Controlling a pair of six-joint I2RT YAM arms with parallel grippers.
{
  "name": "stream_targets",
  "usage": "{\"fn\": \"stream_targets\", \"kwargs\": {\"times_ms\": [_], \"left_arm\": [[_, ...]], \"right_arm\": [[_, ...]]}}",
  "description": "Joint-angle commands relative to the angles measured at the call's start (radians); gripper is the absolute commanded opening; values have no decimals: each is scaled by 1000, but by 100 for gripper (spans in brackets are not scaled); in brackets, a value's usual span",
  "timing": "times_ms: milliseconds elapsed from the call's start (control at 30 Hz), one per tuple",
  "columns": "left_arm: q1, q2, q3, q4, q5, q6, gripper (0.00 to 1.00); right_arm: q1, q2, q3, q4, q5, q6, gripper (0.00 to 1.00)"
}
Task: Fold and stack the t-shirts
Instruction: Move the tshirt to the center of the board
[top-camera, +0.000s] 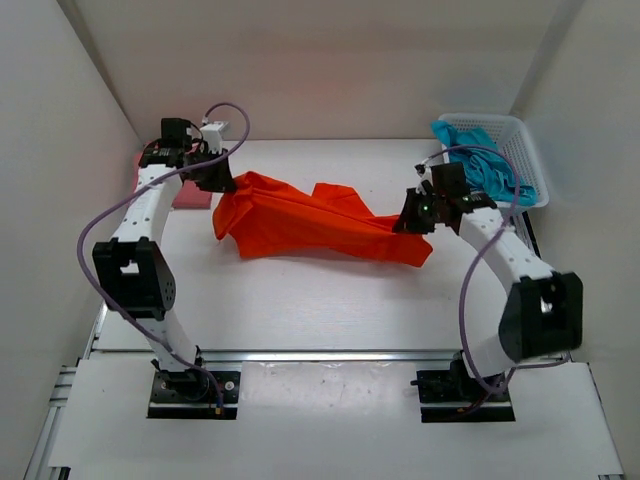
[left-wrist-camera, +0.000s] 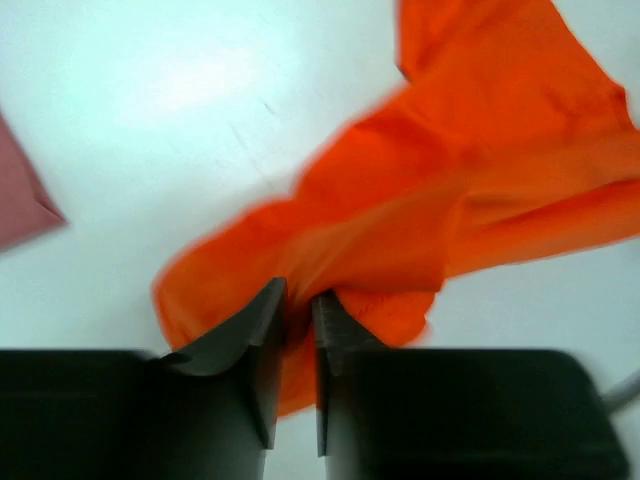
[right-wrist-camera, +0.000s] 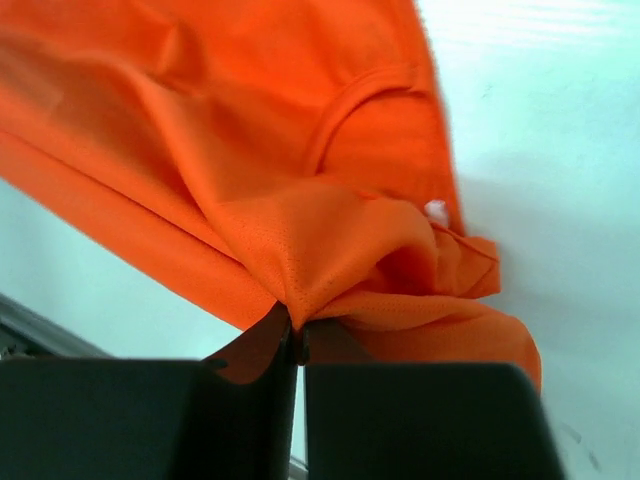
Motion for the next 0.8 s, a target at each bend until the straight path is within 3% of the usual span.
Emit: {"fn": "stream_targets", "kwargs": {"times_ms": [0, 67, 133, 200, 333, 500, 667, 767], "left_arm": [[5, 129, 140, 85, -110, -46, 30], [-30, 239, 232, 56, -222, -42, 65], [-58, 240, 254, 60, -353, -9, 81], [-52, 209, 239, 56, -385, 27, 88], [-55, 65, 136, 50, -399, 70, 88], [-112, -115, -160, 27, -318, 124, 80], [-135, -109, -295, 25, -247, 72, 68], [-165, -89, -317, 39, -236, 51, 68]], "right_arm": [[-62, 157, 138, 49, -1, -52, 11], [-69, 298, 290, 17, 19, -58, 42], [-70, 375, 414, -67, 47, -69, 53], [-58, 401, 482, -112, 76, -76, 58], [-36, 284, 365, -91, 151, -90, 59], [-76, 124, 120, -49, 144, -6, 50], [-133, 41, -62, 4, 122, 49, 46], [-150, 28, -101, 15, 134, 52, 46]]}}
